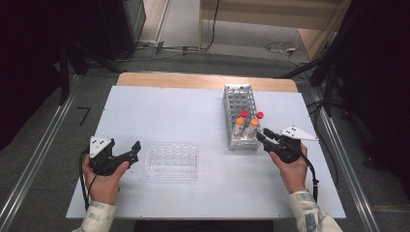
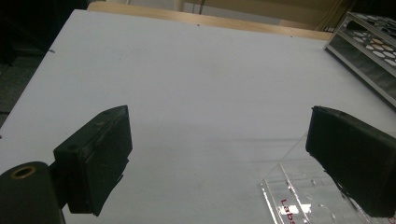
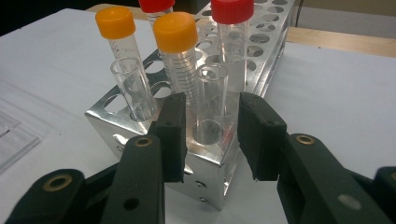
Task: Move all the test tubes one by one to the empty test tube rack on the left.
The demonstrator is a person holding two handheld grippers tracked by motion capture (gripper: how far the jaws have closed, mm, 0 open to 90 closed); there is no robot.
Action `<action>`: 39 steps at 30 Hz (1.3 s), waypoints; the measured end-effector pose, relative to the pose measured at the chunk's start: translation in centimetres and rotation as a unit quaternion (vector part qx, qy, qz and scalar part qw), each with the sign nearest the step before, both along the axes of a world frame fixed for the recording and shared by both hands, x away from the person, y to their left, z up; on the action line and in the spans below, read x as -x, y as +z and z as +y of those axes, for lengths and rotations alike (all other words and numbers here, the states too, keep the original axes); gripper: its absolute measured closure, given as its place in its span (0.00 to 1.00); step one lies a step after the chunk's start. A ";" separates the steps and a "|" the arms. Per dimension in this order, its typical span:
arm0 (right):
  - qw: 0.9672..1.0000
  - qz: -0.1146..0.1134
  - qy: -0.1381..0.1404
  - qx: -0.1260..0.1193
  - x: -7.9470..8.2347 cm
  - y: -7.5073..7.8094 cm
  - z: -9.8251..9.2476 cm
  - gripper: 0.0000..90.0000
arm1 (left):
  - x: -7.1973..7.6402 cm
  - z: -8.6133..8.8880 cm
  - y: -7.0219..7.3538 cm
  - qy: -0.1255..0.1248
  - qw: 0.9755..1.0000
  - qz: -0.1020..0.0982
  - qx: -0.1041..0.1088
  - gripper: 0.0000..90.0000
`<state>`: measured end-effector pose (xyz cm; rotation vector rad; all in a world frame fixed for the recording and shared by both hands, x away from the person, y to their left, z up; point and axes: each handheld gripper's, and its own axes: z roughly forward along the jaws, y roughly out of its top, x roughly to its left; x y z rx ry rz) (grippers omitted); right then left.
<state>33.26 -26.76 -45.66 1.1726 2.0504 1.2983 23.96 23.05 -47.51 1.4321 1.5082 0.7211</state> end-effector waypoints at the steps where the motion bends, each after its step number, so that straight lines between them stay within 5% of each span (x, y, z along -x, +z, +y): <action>1: 1.000 0.000 0.001 0.002 -0.1 0.0 0.1 0.69 | 0.0 0.0 0.0 0.000 1.000 0.000 0.000 0.09; 23: 1.000 -0.006 -0.001 0.005 -0.5 -0.2 0.5 0.81 | 0.0 -0.1 0.0 -0.003 1.000 0.001 -0.001 0.09; 39: 0.998 -0.053 -0.005 -0.027 1.1 3.6 -0.3 0.81 | 0.0 -0.3 0.3 -0.006 1.000 -0.004 0.000 0.09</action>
